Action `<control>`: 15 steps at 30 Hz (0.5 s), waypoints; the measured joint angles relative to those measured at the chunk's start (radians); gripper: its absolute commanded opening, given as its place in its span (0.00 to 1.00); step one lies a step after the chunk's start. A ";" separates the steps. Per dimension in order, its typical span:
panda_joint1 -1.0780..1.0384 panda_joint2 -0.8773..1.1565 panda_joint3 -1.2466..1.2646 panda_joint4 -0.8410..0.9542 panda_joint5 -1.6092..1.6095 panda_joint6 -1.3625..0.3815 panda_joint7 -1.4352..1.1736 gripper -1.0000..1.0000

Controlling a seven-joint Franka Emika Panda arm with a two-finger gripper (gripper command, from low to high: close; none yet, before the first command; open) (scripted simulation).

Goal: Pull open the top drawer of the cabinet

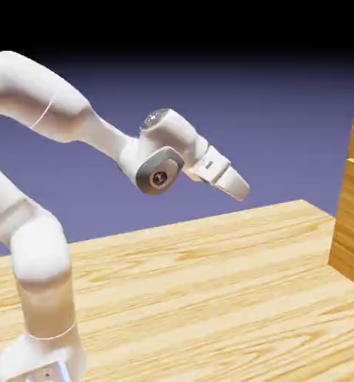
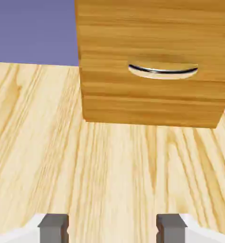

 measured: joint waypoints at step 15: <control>0.544 -0.013 -0.536 0.303 -0.026 0.086 0.294 0.50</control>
